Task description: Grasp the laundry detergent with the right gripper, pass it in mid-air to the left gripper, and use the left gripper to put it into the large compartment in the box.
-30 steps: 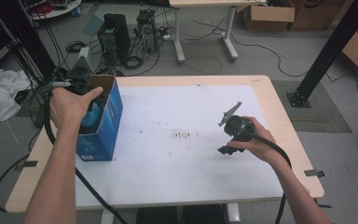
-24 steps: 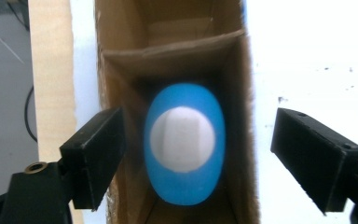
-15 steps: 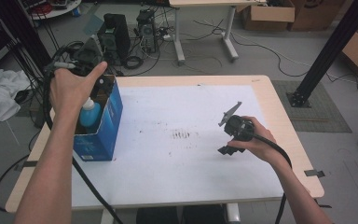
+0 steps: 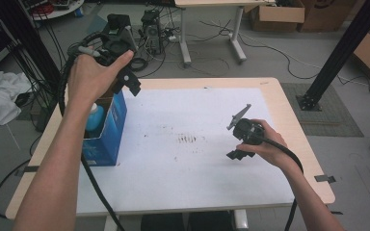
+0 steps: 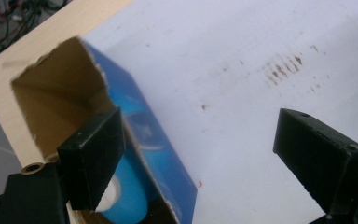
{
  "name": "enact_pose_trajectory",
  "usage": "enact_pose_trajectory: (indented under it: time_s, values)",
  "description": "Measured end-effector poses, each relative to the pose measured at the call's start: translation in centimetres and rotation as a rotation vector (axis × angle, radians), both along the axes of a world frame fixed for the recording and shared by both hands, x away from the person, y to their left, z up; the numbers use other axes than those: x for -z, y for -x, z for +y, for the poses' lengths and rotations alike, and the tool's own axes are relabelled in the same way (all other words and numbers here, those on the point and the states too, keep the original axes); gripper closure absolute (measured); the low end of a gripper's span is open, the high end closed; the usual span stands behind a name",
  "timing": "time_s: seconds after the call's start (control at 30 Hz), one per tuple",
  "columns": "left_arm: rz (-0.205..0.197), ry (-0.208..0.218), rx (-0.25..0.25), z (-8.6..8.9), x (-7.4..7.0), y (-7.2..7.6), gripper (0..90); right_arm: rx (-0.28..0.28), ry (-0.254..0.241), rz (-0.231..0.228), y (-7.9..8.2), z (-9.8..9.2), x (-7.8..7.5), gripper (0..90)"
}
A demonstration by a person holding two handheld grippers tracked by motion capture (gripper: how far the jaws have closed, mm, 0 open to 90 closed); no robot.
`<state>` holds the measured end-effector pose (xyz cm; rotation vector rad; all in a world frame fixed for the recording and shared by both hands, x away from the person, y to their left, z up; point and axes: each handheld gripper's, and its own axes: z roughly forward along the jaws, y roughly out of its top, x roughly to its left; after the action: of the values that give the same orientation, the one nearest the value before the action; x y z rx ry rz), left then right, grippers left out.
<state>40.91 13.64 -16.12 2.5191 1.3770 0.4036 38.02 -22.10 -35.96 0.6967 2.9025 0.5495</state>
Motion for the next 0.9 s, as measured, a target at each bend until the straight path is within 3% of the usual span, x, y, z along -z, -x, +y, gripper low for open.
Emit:
enact_pose_trajectory:
  time_s: [0.17,0.43,0.77,0.9]
  values:
    - [0.009,-0.009,0.066,-1.1,0.3,-0.2,17.3,0.006,0.002,0.000,0.0,-0.1,-0.2,16.2]
    - [0.041,0.006,0.217,-3.0,1.6,-0.3,17.2,0.009,0.007,0.001,0.0,-0.1,-0.3,16.2]
    - [0.084,0.000,0.343,-5.3,4.8,-0.5,17.3,0.018,0.009,0.002,0.0,-0.3,-0.6,16.3]
    - [0.097,-0.029,0.389,-6.1,6.3,-0.4,17.3,0.019,0.007,-0.002,0.0,-0.4,-0.7,16.3]
